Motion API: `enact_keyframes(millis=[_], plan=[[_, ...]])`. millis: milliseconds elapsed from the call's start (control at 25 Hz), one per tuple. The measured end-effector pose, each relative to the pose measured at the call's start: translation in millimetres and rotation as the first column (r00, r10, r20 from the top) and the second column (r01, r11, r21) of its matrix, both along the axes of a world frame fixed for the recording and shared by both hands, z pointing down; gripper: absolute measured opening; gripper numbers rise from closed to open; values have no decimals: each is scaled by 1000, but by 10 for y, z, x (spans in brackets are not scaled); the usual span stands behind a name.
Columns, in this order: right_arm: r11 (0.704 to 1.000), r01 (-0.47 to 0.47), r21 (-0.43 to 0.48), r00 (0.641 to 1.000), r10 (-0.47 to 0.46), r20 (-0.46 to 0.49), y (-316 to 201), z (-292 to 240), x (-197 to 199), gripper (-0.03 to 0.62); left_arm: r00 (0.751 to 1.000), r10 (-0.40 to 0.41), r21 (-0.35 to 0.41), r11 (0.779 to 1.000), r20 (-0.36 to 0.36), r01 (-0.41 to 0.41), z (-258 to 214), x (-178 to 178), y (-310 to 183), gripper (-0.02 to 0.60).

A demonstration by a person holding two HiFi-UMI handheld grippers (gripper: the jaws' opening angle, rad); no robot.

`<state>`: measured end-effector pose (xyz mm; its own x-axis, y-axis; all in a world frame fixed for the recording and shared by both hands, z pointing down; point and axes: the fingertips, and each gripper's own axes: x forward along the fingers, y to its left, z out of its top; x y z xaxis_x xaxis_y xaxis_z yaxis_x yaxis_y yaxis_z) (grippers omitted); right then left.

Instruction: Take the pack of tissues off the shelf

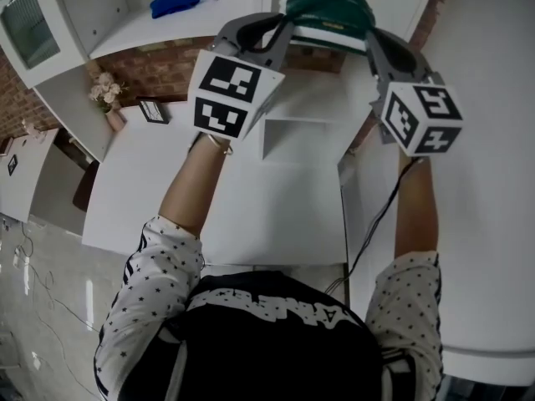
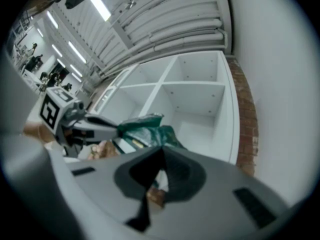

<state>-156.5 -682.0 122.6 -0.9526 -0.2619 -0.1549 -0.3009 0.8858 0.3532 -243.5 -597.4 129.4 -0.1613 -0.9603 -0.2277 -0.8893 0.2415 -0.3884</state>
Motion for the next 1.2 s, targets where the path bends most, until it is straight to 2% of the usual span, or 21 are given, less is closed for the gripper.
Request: enact_keyframes(millis=[400,720,840,1200], plan=[[997,-2,78,998,-3,57,330,78,150,32,999,-18,66,998,44,15,34,143,309,54],[991,-11,132,997,0,81,799,408,126,32,997,-42,85,996,68,36,307,154,793,54],[992,8,122,997,-18,79,855,457,126,32,995,-60,81,995,75,54,319,162,846,54],[991,24,128,999,-30,44,957,496,131,32,997,-72,51,996,19,71,389,145,931,52]])
